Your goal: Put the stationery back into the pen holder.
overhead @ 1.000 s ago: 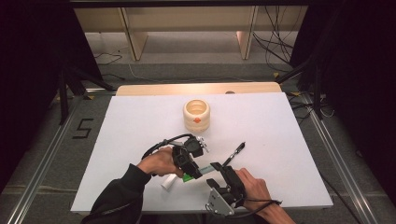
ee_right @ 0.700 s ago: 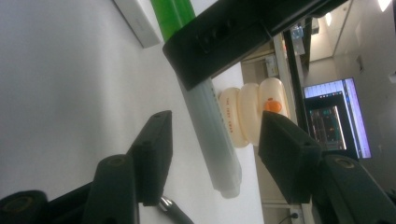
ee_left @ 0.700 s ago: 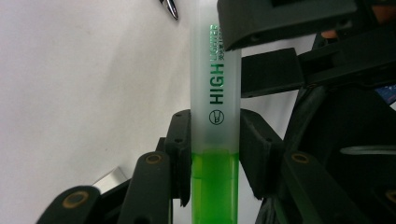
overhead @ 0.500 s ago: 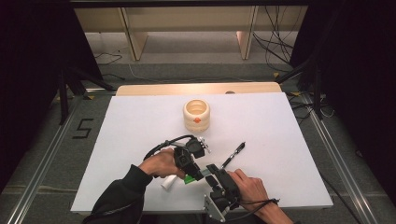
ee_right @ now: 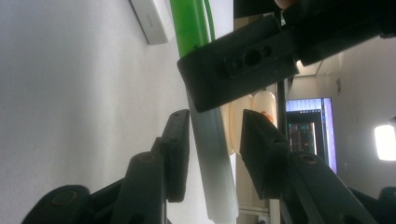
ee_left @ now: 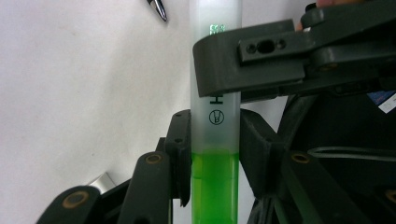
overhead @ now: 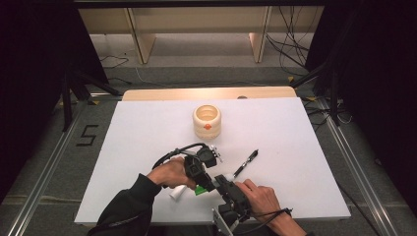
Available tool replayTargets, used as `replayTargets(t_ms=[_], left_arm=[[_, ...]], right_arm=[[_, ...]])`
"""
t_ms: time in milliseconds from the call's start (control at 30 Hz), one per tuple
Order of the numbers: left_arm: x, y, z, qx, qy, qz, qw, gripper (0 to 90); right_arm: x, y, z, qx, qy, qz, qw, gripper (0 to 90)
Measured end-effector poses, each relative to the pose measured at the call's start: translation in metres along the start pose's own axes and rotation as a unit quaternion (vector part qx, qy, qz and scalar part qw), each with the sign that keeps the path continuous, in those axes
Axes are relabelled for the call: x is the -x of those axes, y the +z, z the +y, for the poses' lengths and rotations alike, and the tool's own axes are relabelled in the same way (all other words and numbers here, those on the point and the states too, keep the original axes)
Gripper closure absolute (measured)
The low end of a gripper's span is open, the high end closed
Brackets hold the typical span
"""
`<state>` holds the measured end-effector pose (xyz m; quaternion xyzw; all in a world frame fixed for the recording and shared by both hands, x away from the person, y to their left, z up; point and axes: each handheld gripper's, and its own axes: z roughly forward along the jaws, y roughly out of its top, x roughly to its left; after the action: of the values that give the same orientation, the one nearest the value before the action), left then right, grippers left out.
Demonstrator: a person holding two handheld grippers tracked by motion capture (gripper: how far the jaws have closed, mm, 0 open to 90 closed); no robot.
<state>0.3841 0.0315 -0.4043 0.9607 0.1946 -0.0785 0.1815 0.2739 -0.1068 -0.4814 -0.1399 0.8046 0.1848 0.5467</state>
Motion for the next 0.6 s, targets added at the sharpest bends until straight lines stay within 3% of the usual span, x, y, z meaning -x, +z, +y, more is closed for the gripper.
replayTargets(t_ms=[600], left_arm=[[-0.0001,-0.0005,0.0001,-0.001,0.000,-0.012,0.9999,65.9]], right_arm=[[-0.0035,-0.0010,0.0021,0.000,-0.032,-0.004,0.9995,73.6]])
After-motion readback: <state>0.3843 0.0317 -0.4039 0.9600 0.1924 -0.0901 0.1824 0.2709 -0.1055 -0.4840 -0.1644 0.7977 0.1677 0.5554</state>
